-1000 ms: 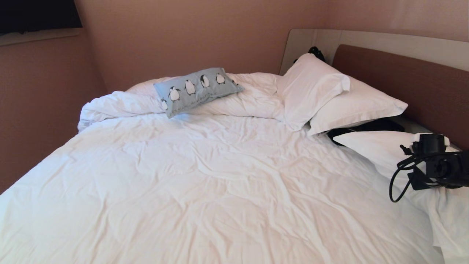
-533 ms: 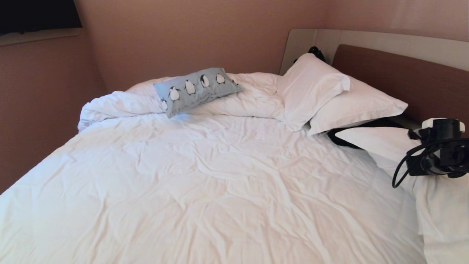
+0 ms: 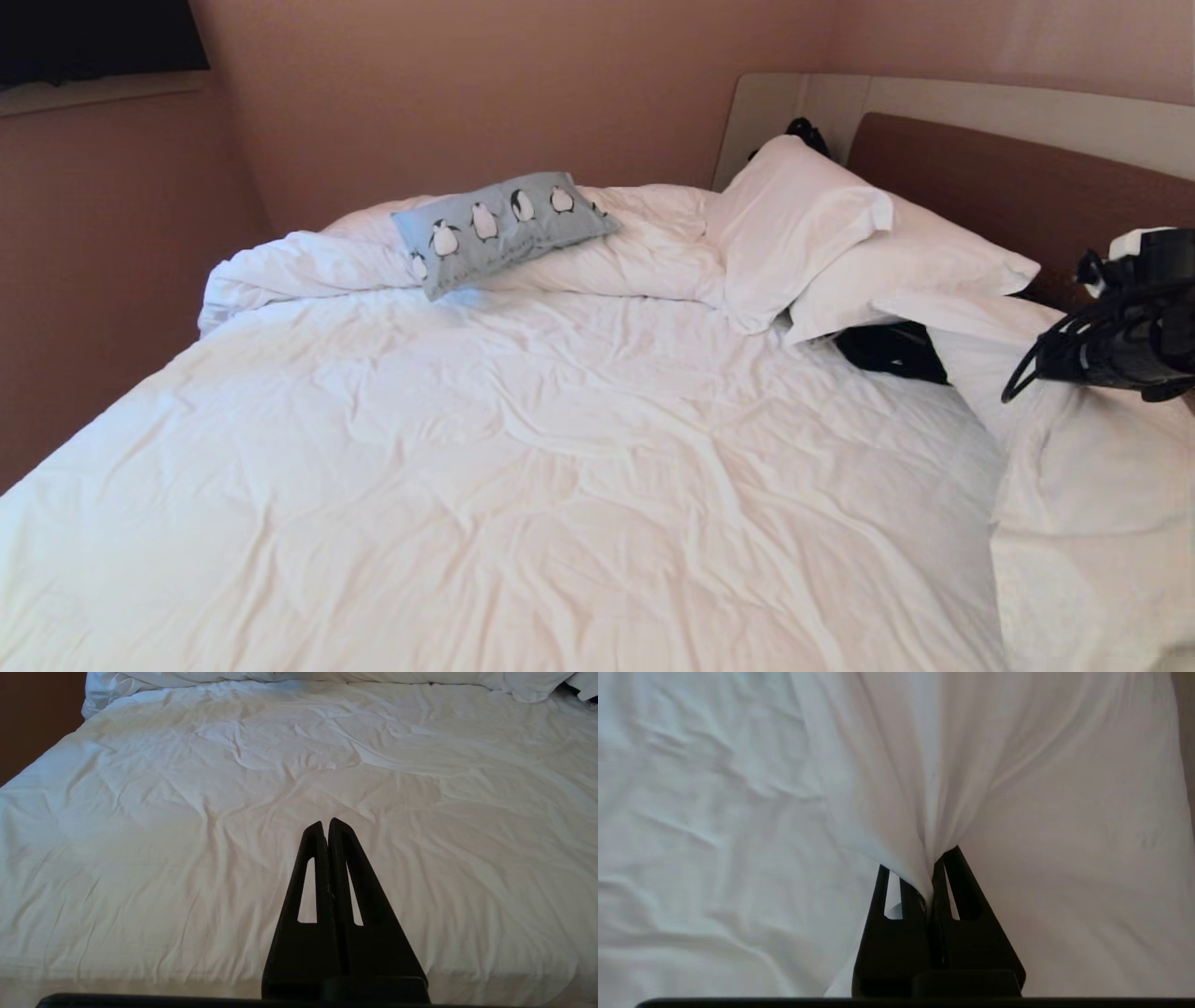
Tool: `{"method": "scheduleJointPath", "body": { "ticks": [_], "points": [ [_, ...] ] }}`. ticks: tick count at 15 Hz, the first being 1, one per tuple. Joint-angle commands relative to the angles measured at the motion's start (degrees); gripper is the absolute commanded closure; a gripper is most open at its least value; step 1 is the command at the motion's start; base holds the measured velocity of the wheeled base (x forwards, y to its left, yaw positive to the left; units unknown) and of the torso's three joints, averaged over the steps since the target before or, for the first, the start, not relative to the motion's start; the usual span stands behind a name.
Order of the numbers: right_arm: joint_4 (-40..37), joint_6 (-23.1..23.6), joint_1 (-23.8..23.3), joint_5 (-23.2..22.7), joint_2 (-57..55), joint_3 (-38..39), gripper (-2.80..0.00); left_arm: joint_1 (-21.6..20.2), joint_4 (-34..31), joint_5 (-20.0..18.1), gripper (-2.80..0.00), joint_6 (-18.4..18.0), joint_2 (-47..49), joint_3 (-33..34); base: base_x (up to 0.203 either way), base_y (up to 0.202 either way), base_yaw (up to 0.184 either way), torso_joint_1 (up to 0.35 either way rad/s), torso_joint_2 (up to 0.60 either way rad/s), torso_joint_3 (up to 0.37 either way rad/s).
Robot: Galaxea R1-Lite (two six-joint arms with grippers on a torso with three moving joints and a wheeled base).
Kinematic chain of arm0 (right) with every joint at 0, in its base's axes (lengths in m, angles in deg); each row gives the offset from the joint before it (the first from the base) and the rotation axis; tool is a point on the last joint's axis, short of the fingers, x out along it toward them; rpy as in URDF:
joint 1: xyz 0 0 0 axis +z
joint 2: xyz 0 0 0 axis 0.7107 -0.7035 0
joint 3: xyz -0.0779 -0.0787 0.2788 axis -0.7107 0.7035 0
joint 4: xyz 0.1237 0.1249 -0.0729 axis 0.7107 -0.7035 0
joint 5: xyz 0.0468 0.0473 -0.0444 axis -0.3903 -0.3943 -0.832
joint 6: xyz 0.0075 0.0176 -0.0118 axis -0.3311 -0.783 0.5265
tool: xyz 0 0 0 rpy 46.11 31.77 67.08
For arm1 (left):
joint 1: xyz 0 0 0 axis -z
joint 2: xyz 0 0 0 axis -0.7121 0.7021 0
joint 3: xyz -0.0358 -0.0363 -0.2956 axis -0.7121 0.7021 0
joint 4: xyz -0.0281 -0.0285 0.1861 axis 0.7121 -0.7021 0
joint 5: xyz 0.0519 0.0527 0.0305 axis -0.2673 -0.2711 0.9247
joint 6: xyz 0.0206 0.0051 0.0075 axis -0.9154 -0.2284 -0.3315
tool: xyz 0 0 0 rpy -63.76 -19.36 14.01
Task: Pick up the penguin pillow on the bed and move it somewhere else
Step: Pick up the pillow
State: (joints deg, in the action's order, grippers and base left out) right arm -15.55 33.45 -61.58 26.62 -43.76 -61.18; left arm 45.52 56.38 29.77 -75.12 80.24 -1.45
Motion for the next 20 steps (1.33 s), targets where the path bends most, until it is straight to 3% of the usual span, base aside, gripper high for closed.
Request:
{"method": "scheduleJointPath", "body": {
  "ticks": [1,4,9,16,20],
  "points": [
    [-15.18,-8.38,-0.05,-8.93,1.3,-3.81,0.0,-0.02,0.0,0.02,0.0,0.09,-0.02,0.01,0.0,0.0,0.0,0.0,0.0,0.0],
    [-22.3,-9.23,0.02,-13.34,2.06,-7.02,0.0,-0.02,0.0,0.02,0.0,0.06,0.04,0.02,0.0,0.0,0.0,0.0,0.0,0.0],
    [-23.21,-13.51,1.53,-18.7,5.12,-7.24,0.0,-0.02,0.0,0.02,0.0,0.09,-0.02,0.01,0.0,0.0,0.0,0.0,0.0,0.0],
    [-32.54,-14.24,5.62,-19.04,6.91,-10.86,0.0,-0.02,0.0,0.02,0.0,0.02,-0.02,0.09,0.0,0.0,0.0,0.0,0.0,0.0],
    [-39.17,-21.91,7.22,-19.04,4.06,-18.22,0.0,-0.02,0.0,0.02,0.0,0.04,-0.02,0.0,0.0,0.0,0.0,0.0,0.0,0.0]
  ]
}}
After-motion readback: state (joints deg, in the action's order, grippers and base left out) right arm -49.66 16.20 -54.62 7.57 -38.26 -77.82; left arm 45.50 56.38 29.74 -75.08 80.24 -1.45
